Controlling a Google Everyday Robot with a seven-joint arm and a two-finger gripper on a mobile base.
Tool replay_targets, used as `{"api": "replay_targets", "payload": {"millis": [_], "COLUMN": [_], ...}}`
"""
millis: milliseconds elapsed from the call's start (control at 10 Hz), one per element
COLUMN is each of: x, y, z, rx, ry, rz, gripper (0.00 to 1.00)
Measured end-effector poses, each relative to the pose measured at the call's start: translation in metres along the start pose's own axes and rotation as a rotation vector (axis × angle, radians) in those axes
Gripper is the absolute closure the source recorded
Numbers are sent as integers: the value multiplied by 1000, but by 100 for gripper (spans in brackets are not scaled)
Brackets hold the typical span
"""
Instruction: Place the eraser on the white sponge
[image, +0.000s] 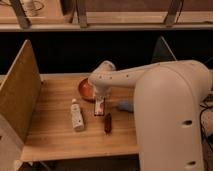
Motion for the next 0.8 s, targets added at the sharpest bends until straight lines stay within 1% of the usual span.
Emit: {"api": "replay_targets", "payload": {"millis": [200,300,500,700,800], "x": [-11,-13,-15,-15,-15], "y": [-35,-61,-114,-161,-169], "z": [-32,-46,-68,-88,-90], "rx": [30,62,123,164,172], "ry": [-64,-89,-124,-152,-154], "rz": [78,127,237,343,360], "gripper": [100,100,100,100,100]}}
